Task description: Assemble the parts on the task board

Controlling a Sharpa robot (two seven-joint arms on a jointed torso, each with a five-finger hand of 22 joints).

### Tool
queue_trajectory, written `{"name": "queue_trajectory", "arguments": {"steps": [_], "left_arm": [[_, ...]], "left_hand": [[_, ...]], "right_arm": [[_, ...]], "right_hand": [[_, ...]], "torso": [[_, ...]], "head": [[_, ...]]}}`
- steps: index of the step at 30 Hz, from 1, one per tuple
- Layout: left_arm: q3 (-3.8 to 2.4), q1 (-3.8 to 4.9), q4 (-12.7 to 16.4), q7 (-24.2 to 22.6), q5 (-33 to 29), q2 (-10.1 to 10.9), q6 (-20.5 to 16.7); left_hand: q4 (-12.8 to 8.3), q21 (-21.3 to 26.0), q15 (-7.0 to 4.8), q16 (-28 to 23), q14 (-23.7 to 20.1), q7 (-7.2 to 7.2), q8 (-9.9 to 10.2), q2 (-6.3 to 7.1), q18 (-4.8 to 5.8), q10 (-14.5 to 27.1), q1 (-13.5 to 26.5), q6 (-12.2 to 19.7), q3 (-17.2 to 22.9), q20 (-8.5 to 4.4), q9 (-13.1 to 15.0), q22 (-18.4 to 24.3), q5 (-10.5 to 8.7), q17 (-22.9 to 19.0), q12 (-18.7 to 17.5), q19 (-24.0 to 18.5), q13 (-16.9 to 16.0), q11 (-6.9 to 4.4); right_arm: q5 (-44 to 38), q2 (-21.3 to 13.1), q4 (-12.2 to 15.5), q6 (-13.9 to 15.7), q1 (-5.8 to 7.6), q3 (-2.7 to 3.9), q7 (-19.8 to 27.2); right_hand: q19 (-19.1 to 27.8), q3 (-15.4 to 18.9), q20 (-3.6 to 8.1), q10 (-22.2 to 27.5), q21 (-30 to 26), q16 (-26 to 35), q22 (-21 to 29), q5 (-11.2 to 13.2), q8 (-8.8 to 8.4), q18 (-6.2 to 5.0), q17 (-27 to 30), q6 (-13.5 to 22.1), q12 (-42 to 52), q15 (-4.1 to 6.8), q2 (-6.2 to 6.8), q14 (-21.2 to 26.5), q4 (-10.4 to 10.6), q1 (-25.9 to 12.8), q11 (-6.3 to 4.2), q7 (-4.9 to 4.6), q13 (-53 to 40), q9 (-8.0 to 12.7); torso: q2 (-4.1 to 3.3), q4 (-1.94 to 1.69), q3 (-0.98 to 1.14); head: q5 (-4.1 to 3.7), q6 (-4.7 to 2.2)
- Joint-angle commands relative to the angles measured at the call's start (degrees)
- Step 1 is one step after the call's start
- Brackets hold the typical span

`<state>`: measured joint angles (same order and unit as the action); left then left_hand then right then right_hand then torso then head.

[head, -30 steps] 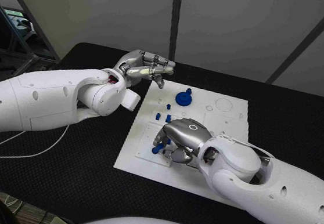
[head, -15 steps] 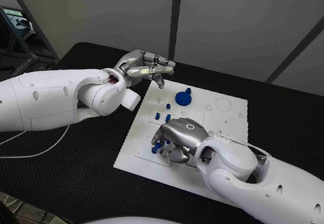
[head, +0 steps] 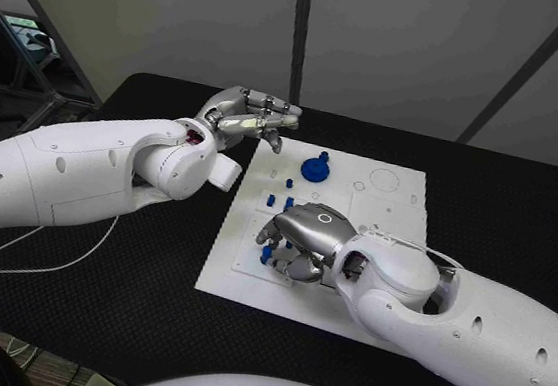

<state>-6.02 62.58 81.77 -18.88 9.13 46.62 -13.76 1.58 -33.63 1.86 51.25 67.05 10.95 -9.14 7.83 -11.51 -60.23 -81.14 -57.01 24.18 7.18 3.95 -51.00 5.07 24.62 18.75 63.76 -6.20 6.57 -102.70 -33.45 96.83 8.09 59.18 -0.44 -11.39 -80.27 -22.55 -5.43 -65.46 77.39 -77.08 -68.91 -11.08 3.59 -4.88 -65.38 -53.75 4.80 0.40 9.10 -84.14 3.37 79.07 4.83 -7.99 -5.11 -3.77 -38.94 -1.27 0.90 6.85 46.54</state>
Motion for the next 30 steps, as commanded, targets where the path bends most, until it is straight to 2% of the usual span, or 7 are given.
{"name": "queue_trajectory", "arguments": {"steps": [1,9,15,20,24,27,30], "left_arm": [[-0.04,0.09,0.0,0.2,-0.1,0.0,0.8],[-0.04,0.09,-0.1,0.3,-0.1,0.0,0.9],[-0.02,0.07,-0.2,0.4,-0.1,0.2,0.9],[0.00,0.07,-0.1,0.5,-0.1,0.5,0.9],[0.04,0.07,-0.2,0.6,-0.1,0.8,0.8],[0.12,0.06,-0.2,0.5,-0.1,0.9,0.7],[0.22,0.03,-0.1,0.4,-0.1,1.0,0.6]], "left_hand": [[0.0,0.3,-0.08,-0.1,-0.4,-0.06,-0.4,-0.49,1.06,0.5,0.1,0.4,-0.3,0.09,0.0,0.1,-0.15,-0.1,0.2,-0.3,-0.1,0.02],[0.1,0.4,-0.06,-0.1,-0.5,-0.04,-0.5,-0.54,1.07,0.7,0.1,0.5,-0.4,0.10,0.0,0.1,-0.16,-0.1,0.3,-0.3,-0.1,0.05],[0.1,0.4,-0.06,-0.1,-0.5,-0.04,-0.5,-0.54,1.07,0.7,0.1,0.5,-0.4,0.10,0.0,0.1,-0.16,-0.1,0.3,-0.3,-0.1,0.05],[0.1,0.4,-0.06,-0.1,-0.5,-0.04,-0.5,-0.54,1.07,0.7,0.1,0.5,-0.4,0.10,0.0,0.1,-0.16,-0.1,0.3,-0.3,-0.1,0.05],[0.1,0.4,-0.05,-0.1,-0.5,-0.03,-0.5,-0.56,1.07,0.7,0.1,0.6,-0.5,0.11,0.0,0.1,-0.16,-0.1,0.3,-0.3,-0.1,0.05],[0.1,0.5,-0.04,-0.1,-0.5,-0.02,-0.5,-0.64,1.07,0.7,0.1,0.6,-0.5,0.12,0.0,0.1,-0.16,-0.2,0.4,-0.3,-0.1,0.06],[0.2,0.5,-0.02,-0.1,-0.5,-0.01,-0.6,-0.62,1.08,0.8,0.2,0.6,-0.6,0.14,0.0,0.2,-0.17,-0.2,0.4,-0.3,-0.1,0.08]], "right_arm": [[0.4,-0.1,0.3,2.8,0.05,0.00,1.2],[1.0,-1.2,1.5,7.5,-0.01,0.01,2.5],[3.7,-6.9,5.5,11.1,-0.06,0.20,3.7],[12.8,-13.8,8.3,13.3,0.22,2.14,2.9],[21.7,-19.3,9.6,14.3,0.49,2.89,-1.1],[24.8,-22.9,10.8,14.0,0.57,3.11,-4.7],[25.9,-25.5,11.7,13.7,0.59,3.18,-7.9]], "right_hand": [[0.2,0.5,-0.39,0.6,-0.4,0.3,0.1,0.5,-0.12,0.42,0.1,0.8,-0.1,-0.36,0.13,-1.5,0.0,-0.4,0.03,0.19,0.1,0.0],[1.0,2.0,-0.61,2.5,-1.4,0.6,1.6,0.6,0.02,0.10,0.7,2.4,-0.1,-0.63,0.55,-1.4,-0.1,-0.6,0.39,0.55,0.2,-0.1],[2.1,3.1,-0.76,3.0,-2.8,1.6,3.7,0.4,0.58,-0.33,2.5,1.3,0.6,-0.73,0.23,-0.9,-0.2,-0.4,0.46,-0.29,0.1,-0.4],[1.6,4.7,-0.93,-3.0,-2.4,1.5,2.9,-0.2,2.53,-0.13,2.4,-3.2,4.6,-0.67,-0.85,-1.1,2.4,-3.2,0.22,-1.58,-1.2,-1.3],[-0.4,6.4,0.54,-11.0,0.0,-1.2,-0.6,-2.9,4.01,0.51,-2.1,-5.7,10.8,1.18,-1.06,-2.2,4.1,-5.0,-2.12,0.30,-4.9,-1.8],[-1.3,10.7,1.57,-13.0,1.0,-1.7,-2.1,-8.1,4.86,0.88,-2.6,-5.4,18.1,2.01,0.78,-2.4,5.7,-7.5,-2.98,1.25,-11.1,-2.1],[-2.4,16.4,2.10,-11.0,2.4,-2.9,-4.2,-10.7,7.33,1.39,-4.2,-4.9,37.6,2.42,0.25,-2.7,9.0,-9.4,-3.44,2.15,-31.5,-3.2]], "torso": [[0.06,0.03,0.05],[0.04,0.03,0.10],[0.12,0.13,0.08],[0.15,0.23,-0.08],[0.30,0.51,-0.02],[0.45,0.88,-0.02],[0.60,1.24,-0.09]], "head": [[0.03,-0.09],[-0.19,-0.44],[-0.63,-0.75],[-2.80,-1.57],[-5.09,-2.18],[-7.38,-2.09],[-9.16,-2.15]]}}
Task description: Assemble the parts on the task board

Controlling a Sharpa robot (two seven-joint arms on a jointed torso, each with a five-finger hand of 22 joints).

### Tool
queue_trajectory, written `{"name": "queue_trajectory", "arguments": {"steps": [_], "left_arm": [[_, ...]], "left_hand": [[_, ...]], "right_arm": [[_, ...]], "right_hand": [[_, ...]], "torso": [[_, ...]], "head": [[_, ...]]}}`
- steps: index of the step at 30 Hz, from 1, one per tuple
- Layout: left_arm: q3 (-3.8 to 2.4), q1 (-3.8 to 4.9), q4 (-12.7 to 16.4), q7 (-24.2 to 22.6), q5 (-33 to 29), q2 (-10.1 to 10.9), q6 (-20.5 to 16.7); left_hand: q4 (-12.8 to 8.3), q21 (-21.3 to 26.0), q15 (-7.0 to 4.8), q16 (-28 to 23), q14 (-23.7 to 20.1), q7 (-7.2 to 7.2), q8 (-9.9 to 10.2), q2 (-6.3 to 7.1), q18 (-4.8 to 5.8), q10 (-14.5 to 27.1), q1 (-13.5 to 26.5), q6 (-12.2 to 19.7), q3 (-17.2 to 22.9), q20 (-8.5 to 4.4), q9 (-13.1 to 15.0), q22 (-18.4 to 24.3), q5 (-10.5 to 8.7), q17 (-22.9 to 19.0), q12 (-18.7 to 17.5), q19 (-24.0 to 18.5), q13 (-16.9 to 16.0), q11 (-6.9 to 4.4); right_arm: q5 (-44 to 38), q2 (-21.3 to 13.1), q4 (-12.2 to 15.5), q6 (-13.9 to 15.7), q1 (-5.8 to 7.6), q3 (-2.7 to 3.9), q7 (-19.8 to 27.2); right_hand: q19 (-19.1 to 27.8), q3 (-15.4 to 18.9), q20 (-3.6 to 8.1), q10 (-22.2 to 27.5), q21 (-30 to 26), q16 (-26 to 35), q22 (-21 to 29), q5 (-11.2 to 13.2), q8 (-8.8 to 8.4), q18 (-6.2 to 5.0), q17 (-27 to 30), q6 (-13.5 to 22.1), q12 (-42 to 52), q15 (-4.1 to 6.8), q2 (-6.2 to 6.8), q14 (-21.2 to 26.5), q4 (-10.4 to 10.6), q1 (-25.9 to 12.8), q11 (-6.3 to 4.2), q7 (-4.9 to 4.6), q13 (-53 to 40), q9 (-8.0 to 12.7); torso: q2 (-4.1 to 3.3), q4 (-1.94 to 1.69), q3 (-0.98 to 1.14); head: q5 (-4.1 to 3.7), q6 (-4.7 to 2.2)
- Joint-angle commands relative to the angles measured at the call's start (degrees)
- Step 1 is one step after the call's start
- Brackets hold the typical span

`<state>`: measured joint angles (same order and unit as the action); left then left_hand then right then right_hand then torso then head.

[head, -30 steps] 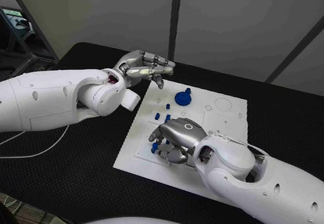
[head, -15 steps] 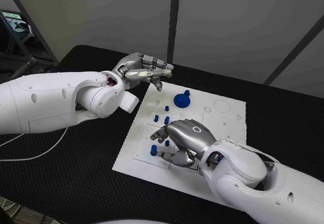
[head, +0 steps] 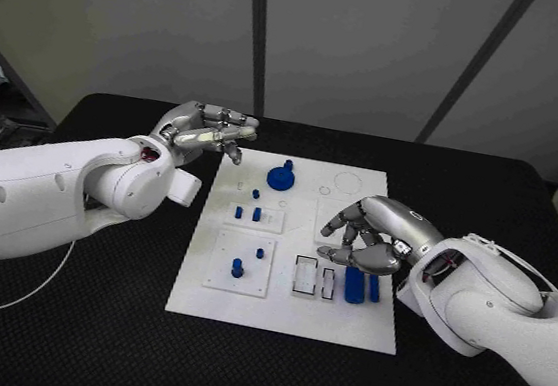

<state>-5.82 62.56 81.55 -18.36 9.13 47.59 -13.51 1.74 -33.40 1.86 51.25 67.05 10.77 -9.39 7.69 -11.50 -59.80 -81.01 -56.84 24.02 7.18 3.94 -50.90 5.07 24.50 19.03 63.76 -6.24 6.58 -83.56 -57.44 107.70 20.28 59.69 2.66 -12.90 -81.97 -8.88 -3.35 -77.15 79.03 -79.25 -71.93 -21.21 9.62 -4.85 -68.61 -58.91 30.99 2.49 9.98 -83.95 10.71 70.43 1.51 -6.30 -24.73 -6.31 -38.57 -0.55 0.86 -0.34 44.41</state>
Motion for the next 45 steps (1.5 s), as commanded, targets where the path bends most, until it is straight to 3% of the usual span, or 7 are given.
{"name": "queue_trajectory", "arguments": {"steps": [1,3,7,11,18,24,45], "left_arm": [[0.05,0.04,0.1,-0.2,-0.1,0.1,0.3],[0.08,0.00,0.2,-0.3,-0.1,0.1,0.3],[0.12,-0.18,0.5,-0.4,-0.1,0.3,0.2],[0.13,-0.32,0.9,-0.5,-0.1,0.5,0.1],[0.14,-0.38,1.5,-0.6,-0.1,0.8,0.1],[0.14,-0.40,1.6,-0.7,-0.1,0.9,0.0],[0.14,-0.42,1.5,-0.6,-0.1,1.0,0.1]], "left_hand": [[0.0,0.3,-0.02,-0.1,-0.5,0.18,-0.3,-0.48,1.07,0.4,0.1,0.5,-0.5,0.14,0.0,0.1,-0.17,-0.1,0.2,-0.3,-0.1,0.07],[0.0,0.3,-0.01,-0.1,-0.5,0.18,-0.3,-0.47,1.07,0.4,0.1,0.5,-0.5,0.14,0.0,0.1,-0.17,-0.1,0.2,-0.3,-0.1,0.08],[0.0,0.3,-0.01,-0.1,-0.5,0.18,-0.3,-0.47,1.07,0.4,0.1,0.5,-0.5,0.14,0.0,0.1,-0.17,-0.1,0.2,-0.3,-0.1,0.08],[0.0,0.3,-0.01,-0.1,-0.5,0.18,-0.3,-0.47,1.07,0.4,0.1,0.5,-0.5,0.14,0.0,0.1,-0.17,-0.1,0.2,-0.3,-0.1,0.08],[0.0,0.3,-0.01,-0.1,-0.5,0.19,-0.3,-0.48,1.07,0.5,0.1,0.5,-0.5,0.15,0.0,0.1,-0.17,-0.1,0.2,-0.3,-0.1,0.08],[0.0,0.3,-0.01,-0.1,-0.5,0.19,-0.3,-0.48,1.07,0.5,0.1,0.5,-0.5,0.15,0.0,0.1,-0.17,-0.1,0.2,-0.3,-0.1,0.08],[0.0,0.3,0.00,-0.1,-0.5,0.20,-0.4,-0.51,1.07,0.5,0.1,0.6,-0.6,0.16,0.0,0.1,-0.16,-0.1,0.3,-0.3,-0.1,0.10]], "right_arm": [[6.9,-2.3,1.2,1.3,0.08,0.08,-7.2],[6.6,-3.6,1.8,0.9,0.06,0.08,-8.7],[4.6,-5.4,2.9,0.6,0.00,0.07,-10.9],[2.2,-6.7,3.7,-0.1,-0.31,-0.02,-13.2],[-2.0,-7.0,4.1,-2.9,-1.89,-0.29,-16.6],[-4.0,-6.2,3.8,-4.4,-3.31,-0.35,-17.3],[-6.5,-3.2,1.7,-7.2,-4.86,-0.41,-17.9]], "right_hand": [[-0.9,3.8,0.09,1.0,1.1,-1.1,-1.8,-0.4,2.01,1.42,-1.6,0.5,16.4,0.37,-0.85,-2.9,2.3,-0.7,-0.04,0.47,-17.3,-1.0],[-1.3,6.2,-0.02,1.2,1.7,-1.8,-2.7,0.0,3.84,1.65,-2.7,1.0,25.6,0.87,-1.33,-3.1,3.5,0.0,-0.05,0.38,-27.3,-2.0],[-1.7,9.3,0.26,1.1,2.4,-2.6,-3.8,0.3,6.61,1.74,-3.9,2.0,33.3,0.52,-2.16,-3.2,4.9,1.5,-0.34,0.48,-36.1,-3.8],[-1.8,11.5,0.20,1.2,2.6,-2.8,-4.1,0.5,8.27,1.81,-4.3,2.9,35.1,0.49,-2.45,-3.2,5.7,2.0,-0.34,0.48,-38.5,-5.0],[-1.8,14.2,0.11,1.5,2.7,-3.0,-4.4,1.0,10.13,1.86,-4.6,4.3,35.7,0.44,-2.78,-3.2,5.9,1.9,-0.28,0.44,-39.8,-6.4],[-1.9,15.7,0.07,1.1,2.8,-3.1,-4.6,0.8,11.43,1.89,-4.7,4.7,36.5,0.46,-3.65,-3.2,6.0,0.8,-0.33,0.54,-40.9,-7.3],[-1.8,17.2,0.15,1.6,2.8,-3.1,-4.6,1.3,13.32,1.88,-4.6,5.2,35.8,0.57,-4.51,-3.2,6.1,-0.5,-0.49,0.76,-40.8,-8.8]], "torso": [[0.27,0.76,-0.16],[0.30,0.91,-0.26],[0.34,1.21,-0.15],[0.42,1.16,-0.27],[0.36,1.00,-0.33],[0.25,1.18,-0.19],[0.30,1.11,-0.34]], "head": [[-2.32,-0.10],[-3.08,-0.28],[-3.86,-0.38],[-5.15,-0.36],[-5.83,-0.33],[-5.83,-0.20],[-5.04,0.31]]}}
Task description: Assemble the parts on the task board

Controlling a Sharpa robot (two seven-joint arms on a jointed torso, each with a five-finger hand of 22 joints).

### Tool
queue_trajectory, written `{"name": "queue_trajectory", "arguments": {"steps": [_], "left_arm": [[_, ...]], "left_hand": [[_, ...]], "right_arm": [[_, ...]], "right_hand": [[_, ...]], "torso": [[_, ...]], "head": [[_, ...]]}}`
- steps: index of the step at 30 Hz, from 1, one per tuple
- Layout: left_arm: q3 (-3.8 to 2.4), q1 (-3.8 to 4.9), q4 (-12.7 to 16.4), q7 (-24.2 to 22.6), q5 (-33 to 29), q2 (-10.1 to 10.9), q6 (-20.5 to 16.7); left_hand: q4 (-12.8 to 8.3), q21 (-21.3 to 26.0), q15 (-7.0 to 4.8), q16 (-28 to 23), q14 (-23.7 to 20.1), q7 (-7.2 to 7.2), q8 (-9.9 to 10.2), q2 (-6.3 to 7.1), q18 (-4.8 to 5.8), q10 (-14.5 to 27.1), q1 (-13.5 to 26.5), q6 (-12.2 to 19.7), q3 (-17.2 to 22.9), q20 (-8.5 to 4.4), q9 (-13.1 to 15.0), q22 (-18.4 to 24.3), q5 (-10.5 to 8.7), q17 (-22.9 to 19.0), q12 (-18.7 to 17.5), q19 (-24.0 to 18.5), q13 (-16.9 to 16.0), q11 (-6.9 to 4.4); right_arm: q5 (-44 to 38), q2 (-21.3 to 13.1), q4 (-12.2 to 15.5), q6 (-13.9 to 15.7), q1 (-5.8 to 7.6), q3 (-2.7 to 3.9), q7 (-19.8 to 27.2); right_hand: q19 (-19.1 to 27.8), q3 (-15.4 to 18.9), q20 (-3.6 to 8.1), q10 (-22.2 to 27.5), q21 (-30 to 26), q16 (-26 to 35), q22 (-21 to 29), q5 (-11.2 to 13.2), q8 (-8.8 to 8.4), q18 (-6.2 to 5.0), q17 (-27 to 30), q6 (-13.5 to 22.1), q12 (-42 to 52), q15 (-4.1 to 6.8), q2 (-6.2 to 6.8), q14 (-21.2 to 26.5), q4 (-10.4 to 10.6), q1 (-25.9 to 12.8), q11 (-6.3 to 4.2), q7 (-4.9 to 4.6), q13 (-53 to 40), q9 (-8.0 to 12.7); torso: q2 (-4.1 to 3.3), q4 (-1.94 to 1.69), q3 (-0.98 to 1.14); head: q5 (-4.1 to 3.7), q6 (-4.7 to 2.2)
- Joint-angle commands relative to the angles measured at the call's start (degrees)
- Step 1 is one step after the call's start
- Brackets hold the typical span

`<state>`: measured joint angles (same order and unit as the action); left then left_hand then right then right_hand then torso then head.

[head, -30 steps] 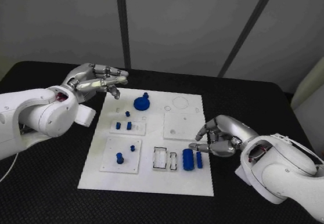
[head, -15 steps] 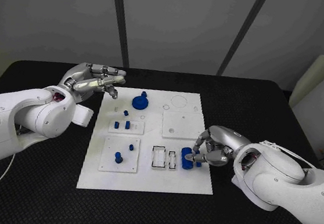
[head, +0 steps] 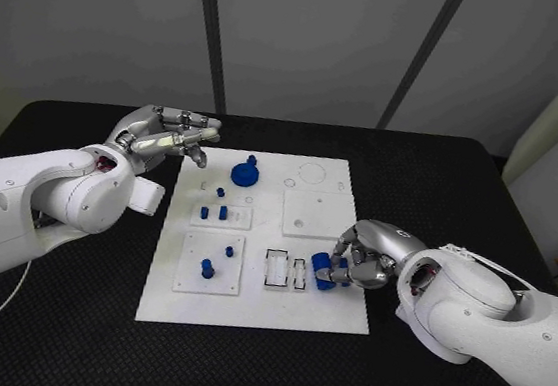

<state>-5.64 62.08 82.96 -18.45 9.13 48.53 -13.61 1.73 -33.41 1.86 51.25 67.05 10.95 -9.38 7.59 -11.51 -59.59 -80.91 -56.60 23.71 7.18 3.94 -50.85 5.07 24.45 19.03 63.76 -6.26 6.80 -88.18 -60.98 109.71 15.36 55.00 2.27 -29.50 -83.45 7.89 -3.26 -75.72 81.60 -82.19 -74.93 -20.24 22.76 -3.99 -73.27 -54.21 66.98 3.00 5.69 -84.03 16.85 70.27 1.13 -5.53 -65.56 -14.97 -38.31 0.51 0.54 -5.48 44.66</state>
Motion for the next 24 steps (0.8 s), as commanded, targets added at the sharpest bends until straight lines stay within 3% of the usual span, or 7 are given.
{"name": "queue_trajectory", "arguments": {"steps": [1,10,17,24], "left_arm": [[-0.03,0.06,0.1,-0.5,-0.1,0.0,0.2],[-0.03,0.04,0.1,-0.4,-0.1,0.1,0.5],[-0.03,0.03,0.2,-0.3,-0.1,0.2,0.6],[-0.03,0.01,0.2,-0.3,-0.1,0.3,0.7]], "left_hand": [[0.1,0.4,0.02,-0.1,-0.6,0.05,-0.4,-0.46,1.07,0.4,0.1,0.4,-0.3,0.17,0.0,0.1,-0.16,-0.1,0.3,-0.3,-0.1,-0.10],[0.1,0.4,0.02,-0.1,-0.6,0.05,-0.4,-0.46,1.07,0.4,0.1,0.4,-0.3,0.17,0.0,0.1,-0.16,-0.1,0.3,-0.3,-0.1,-0.10],[0.2,0.4,0.06,0.0,-0.6,0.08,-0.4,-0.52,1.08,0.5,0.3,0.5,-0.4,0.21,0.0,0.1,-0.16,-0.1,0.4,-0.3,-0.1,-0.06],[0.2,0.4,0.06,0.0,-0.6,0.08,-0.4,-0.52,1.08,0.5,0.3,0.5,-0.4,0.21,0.0,0.1,-0.16,-0.1,0.4,-0.3,-0.1,-0.06]], "right_arm": [[-2.1,0.6,-0.5,-2.6,-0.29,-0.02,-1.5],[-3.2,2.9,-2.2,-3.3,-1.90,-0.02,-2.4],[-3.4,3.6,-2.5,-2.7,-2.30,-0.02,-2.5],[-3.4,3.2,-1.5,1.7,-2.38,-0.01,-2.6]], "right_hand": [[-0.3,0.5,0.06,0.2,0.2,-0.1,-1.6,0.3,0.22,1.02,0.2,0.5,-0.3,0.07,-0.25,-3.1,-0.1,-0.4,-0.11,-0.01,0.1,-0.1],[-0.3,0.5,0.06,0.3,0.2,-0.1,-1.6,0.2,0.62,1.01,0.2,0.9,-0.3,0.08,-0.76,-3.1,-0.2,-0.1,-0.12,0.00,0.0,-0.5],[-0.4,0.6,0.10,0.0,0.3,-0.1,-1.8,-0.5,1.47,1.06,0.1,1.0,0.0,0.15,-1.46,-3.1,-0.3,0.7,-0.24,0.15,-0.6,-1.3],[-0.8,0.7,0.40,-1.3,0.9,-0.6,-2.7,-3.3,3.30,1.23,-0.8,0.5,1.3,0.52,-3.33,-3.3,-0.3,2.0,-0.70,0.67,-2.4,-2.9]], "torso": [[0.06,0.03,-0.01],[0.07,-0.14,-0.02],[0.02,0.01,-0.04],[-0.01,0.10,0.04]], "head": [[0.19,0.04],[0.60,-0.37],[0.79,-0.39],[0.88,-0.47]]}}
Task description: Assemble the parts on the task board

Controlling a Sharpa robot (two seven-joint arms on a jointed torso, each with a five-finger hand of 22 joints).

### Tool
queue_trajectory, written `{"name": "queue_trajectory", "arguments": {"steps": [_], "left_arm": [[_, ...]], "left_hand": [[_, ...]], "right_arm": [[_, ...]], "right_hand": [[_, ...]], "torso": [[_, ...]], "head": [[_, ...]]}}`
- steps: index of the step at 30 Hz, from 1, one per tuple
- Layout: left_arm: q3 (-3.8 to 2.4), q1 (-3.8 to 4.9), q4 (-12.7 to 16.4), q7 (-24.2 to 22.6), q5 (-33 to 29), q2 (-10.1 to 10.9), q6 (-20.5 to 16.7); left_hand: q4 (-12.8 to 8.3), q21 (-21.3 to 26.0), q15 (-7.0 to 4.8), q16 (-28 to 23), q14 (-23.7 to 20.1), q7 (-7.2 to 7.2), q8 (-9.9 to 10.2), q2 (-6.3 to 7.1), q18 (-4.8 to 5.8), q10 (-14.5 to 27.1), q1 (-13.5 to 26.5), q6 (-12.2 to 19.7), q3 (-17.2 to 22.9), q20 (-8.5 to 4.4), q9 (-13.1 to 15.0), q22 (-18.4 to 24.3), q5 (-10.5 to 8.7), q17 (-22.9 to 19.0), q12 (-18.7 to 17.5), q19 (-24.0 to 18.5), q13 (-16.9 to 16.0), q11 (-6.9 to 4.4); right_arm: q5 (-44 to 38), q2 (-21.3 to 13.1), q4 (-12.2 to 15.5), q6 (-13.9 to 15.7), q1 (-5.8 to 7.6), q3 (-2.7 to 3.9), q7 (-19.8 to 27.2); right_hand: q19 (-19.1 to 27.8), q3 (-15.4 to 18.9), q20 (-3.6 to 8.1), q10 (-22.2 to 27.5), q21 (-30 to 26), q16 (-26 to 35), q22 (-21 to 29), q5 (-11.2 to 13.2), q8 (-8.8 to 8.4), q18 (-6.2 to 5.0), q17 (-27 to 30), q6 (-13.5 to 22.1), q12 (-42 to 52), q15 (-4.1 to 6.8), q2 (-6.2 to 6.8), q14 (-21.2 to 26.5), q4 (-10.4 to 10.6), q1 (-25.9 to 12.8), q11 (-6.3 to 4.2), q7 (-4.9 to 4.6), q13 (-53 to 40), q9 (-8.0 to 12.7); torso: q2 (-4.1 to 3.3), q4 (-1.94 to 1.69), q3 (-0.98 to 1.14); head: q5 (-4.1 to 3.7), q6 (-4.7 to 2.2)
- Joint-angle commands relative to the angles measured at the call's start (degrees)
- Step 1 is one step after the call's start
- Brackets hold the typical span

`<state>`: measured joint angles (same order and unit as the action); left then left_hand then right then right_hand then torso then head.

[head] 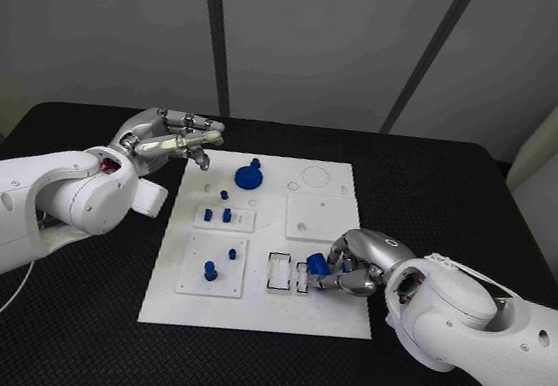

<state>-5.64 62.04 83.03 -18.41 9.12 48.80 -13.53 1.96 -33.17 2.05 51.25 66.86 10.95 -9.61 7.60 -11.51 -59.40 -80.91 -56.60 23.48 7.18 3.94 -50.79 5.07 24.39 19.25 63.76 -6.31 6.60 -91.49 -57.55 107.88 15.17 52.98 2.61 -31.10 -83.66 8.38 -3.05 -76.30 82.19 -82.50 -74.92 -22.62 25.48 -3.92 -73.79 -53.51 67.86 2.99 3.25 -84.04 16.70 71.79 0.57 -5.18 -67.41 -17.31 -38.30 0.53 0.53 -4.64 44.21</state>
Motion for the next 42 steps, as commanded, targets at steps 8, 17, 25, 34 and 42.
{"name": "queue_trajectory", "arguments": {"steps": [8,17,25,34,42], "left_arm": [[-0.03,-0.06,0.2,-0.2,-0.1,0.1,0.7],[-0.03,-0.13,0.2,-0.1,-0.1,0.1,0.8],[-0.03,-0.14,0.3,-0.1,-0.1,0.1,0.9],[-0.03,-0.13,0.5,0.0,-0.1,0.1,0.9],[-0.03,-0.12,0.7,0.0,-0.1,0.2,1.0]], "left_hand": [[0.0,0.2,-0.14,0.0,-0.4,0.08,-0.2,-0.52,1.08,0.3,0.3,0.5,-0.2,0.21,0.0,0.1,-0.16,-0.1,0.2,-0.3,-0.1,0.14],[0.0,0.2,-0.14,0.0,-0.4,0.08,-0.2,-0.52,1.08,0.3,0.3,0.5,-0.2,0.21,0.0,0.1,-0.16,-0.1,0.2,-0.3,-0.1,0.14],[0.0,0.2,-0.14,0.0,-0.4,0.08,-0.2,-0.52,1.08,0.3,0.3,0.5,-0.2,0.21,0.0,0.1,-0.16,-0.1,0.2,-0.3,-0.1,0.14],[0.0,0.3,-0.11,0.0,-0.4,0.08,-0.3,-0.57,1.08,0.5,0.3,0.6,-0.3,0.24,0.0,0.1,-0.15,-0.1,0.3,-0.3,-0.1,0.14],[0.0,0.3,-0.11,0.0,-0.4,0.08,-0.3,-0.57,1.08,0.5,0.3,0.6,-0.3,0.24,0.0,0.1,-0.15,-0.1,0.3,-0.3,-0.1,0.14]], "right_arm": [[1.2,-1.8,3.5,8.8,-0.36,-0.30,-0.6],[3.3,-2.2,5.8,13.7,-0.31,-0.25,0.4],[5.6,0.4,5.0,10.6,-0.29,-0.23,0.9],[7.1,3.8,3.2,7.6,-0.28,-0.22,0.5],[7.1,5.2,2.0,6.7,-0.28,-0.21,-0.9]], "right_hand": [[-0.9,0.7,0.41,-1.2,0.6,-0.6,-3.3,-2.6,1.35,1.29,-1.0,-0.3,0.9,0.74,-1.40,-3.4,-0.2,0.9,-0.39,0.58,-1.2,-1.7],[-1.0,0.8,0.50,-1.4,0.8,-0.9,-3.6,-3.1,1.69,1.35,-1.5,-0.4,1.0,0.82,-1.61,-3.5,-0.2,1.0,-0.49,0.69,-1.5,-2.1],[-1.0,1.2,0.56,-1.3,0.8,-0.9,-3.6,-3.0,1.81,1.36,-1.6,-0.4,0.8,0.86,-1.76,-3.5,0.0,0.6,-0.52,0.72,-1.4,-2.5],[-1.0,2.5,0.76,-1.8,0.9,-0.9,-3.7,-1.2,2.46,1.37,-1.6,-1.0,0.9,1.10,-2.20,-3.5,0.0,-0.7,-0.85,1.15,-1.9,-3.8],[-1.0,3.5,0.99,-2.2,0.9,-1.0,-3.8,-0.5,3.02,1.38,-1.6,-1.8,0.9,1.37,-2.64,-3.5,0.0,-2.0,-1.19,1.57,-2.2,-5.0]], "torso": [[0.02,0.01,0.00],[0.02,-0.05,-0.08],[-0.01,-0.09,-0.12],[-0.02,-0.02,-0.10],[-0.03,0.00,-0.07]], "head": [[0.09,-0.08],[0.28,-0.24],[0.78,-0.23],[1.26,-0.14],[1.60,0.05]]}}
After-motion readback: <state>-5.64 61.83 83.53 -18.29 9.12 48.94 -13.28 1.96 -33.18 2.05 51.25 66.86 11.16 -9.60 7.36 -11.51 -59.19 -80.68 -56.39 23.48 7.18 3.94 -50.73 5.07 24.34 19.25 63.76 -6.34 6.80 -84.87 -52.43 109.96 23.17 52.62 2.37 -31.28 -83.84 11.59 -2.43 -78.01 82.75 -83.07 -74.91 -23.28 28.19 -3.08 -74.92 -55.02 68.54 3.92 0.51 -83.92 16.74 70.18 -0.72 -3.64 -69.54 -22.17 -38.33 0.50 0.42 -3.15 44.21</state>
